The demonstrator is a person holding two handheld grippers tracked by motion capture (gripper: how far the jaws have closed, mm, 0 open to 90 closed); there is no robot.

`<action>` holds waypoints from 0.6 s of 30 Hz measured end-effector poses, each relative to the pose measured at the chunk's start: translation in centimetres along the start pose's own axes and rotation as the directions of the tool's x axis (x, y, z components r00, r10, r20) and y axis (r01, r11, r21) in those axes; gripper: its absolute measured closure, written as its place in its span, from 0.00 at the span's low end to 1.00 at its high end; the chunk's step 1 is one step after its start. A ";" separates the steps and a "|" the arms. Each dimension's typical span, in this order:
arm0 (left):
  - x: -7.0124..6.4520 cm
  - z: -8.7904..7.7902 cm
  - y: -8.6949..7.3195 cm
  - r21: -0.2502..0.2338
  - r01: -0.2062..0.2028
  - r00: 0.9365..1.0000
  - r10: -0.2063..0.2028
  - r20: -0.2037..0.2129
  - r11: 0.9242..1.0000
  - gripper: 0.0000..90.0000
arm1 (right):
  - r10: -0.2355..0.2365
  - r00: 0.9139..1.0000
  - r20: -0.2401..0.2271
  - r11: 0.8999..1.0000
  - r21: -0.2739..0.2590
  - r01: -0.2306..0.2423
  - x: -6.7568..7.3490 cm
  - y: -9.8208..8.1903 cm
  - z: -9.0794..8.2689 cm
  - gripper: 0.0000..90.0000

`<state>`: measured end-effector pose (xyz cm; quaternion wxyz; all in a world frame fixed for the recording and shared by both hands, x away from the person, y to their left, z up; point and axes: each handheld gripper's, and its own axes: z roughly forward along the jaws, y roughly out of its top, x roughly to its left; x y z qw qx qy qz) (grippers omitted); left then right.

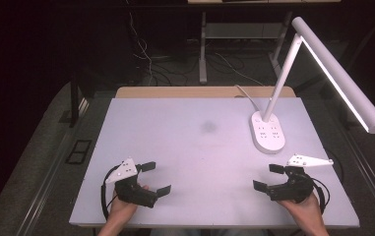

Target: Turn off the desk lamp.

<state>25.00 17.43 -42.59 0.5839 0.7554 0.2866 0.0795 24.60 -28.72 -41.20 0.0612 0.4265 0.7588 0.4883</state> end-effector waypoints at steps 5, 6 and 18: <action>-0.1 0.0 0.0 0.002 -0.005 1.000 0.005 0.002 1.000 0.00 | -0.002 1.000 -0.004 1.000 0.012 0.002 0.0 0.0 0.0 0.01; -0.1 0.0 0.0 0.002 -0.005 1.000 0.005 0.001 1.000 0.00 | -0.002 1.000 -0.004 1.000 0.012 0.002 0.0 0.0 0.0 0.01; -0.1 0.0 0.0 0.009 -0.010 1.000 0.010 0.002 1.000 0.00 | 0.023 1.000 -0.005 1.000 0.010 -0.023 -0.3 0.1 -0.2 0.01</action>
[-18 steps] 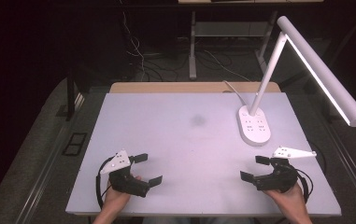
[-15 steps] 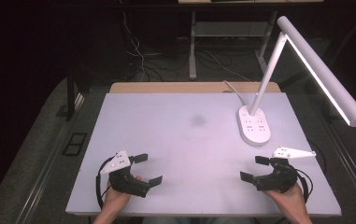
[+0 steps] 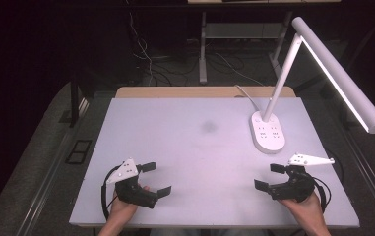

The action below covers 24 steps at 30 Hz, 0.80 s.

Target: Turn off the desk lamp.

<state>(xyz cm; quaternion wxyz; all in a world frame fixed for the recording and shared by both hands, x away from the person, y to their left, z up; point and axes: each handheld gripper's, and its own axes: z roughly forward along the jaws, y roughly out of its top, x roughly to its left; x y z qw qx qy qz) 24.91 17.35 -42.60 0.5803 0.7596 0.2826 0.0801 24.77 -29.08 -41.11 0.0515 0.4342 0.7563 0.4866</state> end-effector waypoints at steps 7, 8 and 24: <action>0.1 -0.1 0.0 0.002 0.001 1.000 -0.001 -0.011 1.000 0.00 | -0.002 1.000 -0.003 1.000 0.020 0.002 -0.2 0.2 -0.2 0.01; 0.1 -0.1 0.0 0.001 0.001 1.000 -0.001 -0.014 1.000 0.00 | -0.004 1.000 -0.001 1.000 0.022 0.004 -0.2 0.2 -0.2 0.01; 0.0 -0.3 -0.1 -0.007 0.010 1.000 -0.010 -0.022 1.000 0.00 | -0.010 1.000 -0.007 0.999 0.040 0.010 -0.2 1.5 -0.5 0.01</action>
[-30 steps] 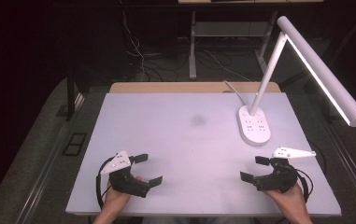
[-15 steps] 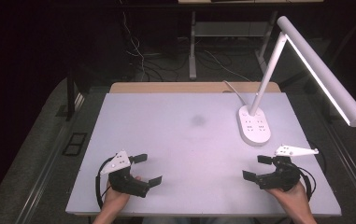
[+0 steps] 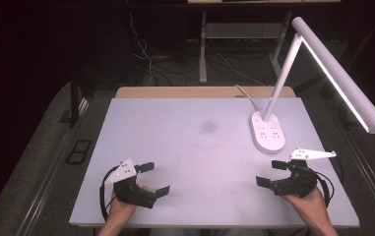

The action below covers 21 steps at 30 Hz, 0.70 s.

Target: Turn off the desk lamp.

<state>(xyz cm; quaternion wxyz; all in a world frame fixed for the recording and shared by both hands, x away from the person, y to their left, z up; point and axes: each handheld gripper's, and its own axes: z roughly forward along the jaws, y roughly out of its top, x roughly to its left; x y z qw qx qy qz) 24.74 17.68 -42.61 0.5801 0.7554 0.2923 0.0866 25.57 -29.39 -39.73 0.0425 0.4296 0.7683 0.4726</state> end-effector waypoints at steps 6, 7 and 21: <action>0.0 0.1 0.0 0.002 0.002 1.000 -0.002 0.001 1.000 0.00 | 0.005 1.000 0.007 1.000 0.008 -0.005 -0.3 0.5 -0.1 0.01; 0.0 0.1 0.0 0.003 0.002 1.000 -0.002 0.001 1.000 0.00 | 0.001 1.000 0.009 1.000 0.006 -0.001 -0.4 0.6 -0.1 0.01; 0.0 0.0 0.0 -0.001 0.001 1.000 -0.001 -0.001 1.000 0.00 | -0.004 1.000 0.024 1.000 0.005 0.004 -1.6 2.8 -0.4 0.01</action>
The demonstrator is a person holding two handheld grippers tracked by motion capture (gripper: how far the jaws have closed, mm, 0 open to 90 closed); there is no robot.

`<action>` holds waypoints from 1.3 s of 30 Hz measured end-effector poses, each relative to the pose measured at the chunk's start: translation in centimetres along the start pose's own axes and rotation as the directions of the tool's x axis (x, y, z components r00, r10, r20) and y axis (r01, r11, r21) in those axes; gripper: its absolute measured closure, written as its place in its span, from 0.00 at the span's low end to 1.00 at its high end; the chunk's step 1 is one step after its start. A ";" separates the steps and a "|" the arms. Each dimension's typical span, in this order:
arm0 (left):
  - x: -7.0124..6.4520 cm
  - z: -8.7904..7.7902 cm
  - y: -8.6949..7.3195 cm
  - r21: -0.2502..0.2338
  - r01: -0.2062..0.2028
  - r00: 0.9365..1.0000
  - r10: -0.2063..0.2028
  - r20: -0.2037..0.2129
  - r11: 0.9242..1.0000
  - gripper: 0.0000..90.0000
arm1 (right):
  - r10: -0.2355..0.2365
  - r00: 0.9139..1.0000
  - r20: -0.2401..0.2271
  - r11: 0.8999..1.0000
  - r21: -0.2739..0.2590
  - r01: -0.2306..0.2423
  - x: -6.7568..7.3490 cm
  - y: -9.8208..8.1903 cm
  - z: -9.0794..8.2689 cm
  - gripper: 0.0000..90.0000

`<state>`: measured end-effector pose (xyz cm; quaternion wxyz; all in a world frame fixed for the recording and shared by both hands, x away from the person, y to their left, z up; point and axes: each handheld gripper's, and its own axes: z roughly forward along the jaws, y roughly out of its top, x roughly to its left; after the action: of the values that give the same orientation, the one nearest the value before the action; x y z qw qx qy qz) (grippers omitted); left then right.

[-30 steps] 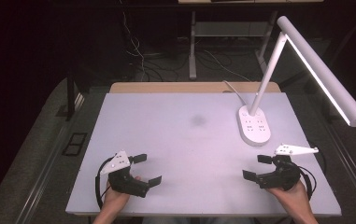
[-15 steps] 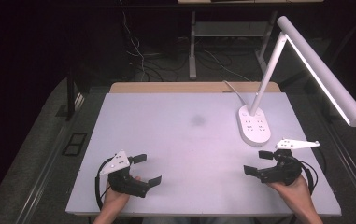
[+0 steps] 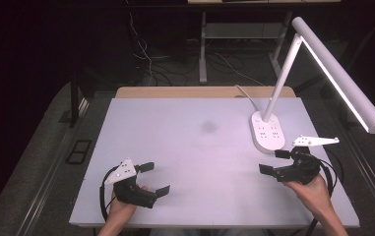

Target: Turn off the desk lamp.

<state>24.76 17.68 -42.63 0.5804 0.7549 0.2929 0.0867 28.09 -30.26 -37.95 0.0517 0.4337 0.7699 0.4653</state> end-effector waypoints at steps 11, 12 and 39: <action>0.0 -0.1 0.0 -0.003 0.006 1.000 -0.006 -0.001 1.000 0.00 | -0.017 0.999 0.031 1.000 0.018 0.016 -1.2 1.5 0.3 0.01; 0.0 0.0 0.0 -0.003 0.007 1.000 -0.007 -0.002 1.000 0.00 | -0.013 0.999 0.034 1.000 0.017 0.013 -1.4 1.7 0.3 0.01; 0.1 -0.1 0.0 -0.002 0.008 1.000 -0.008 -0.004 1.000 0.00 | -0.002 0.998 0.070 0.999 0.041 -0.001 -6.0 6.0 1.1 0.18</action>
<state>24.75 17.80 -42.65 0.5810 0.7528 0.2971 0.0862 36.03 -32.65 -35.93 0.0700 0.4504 0.7771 0.4339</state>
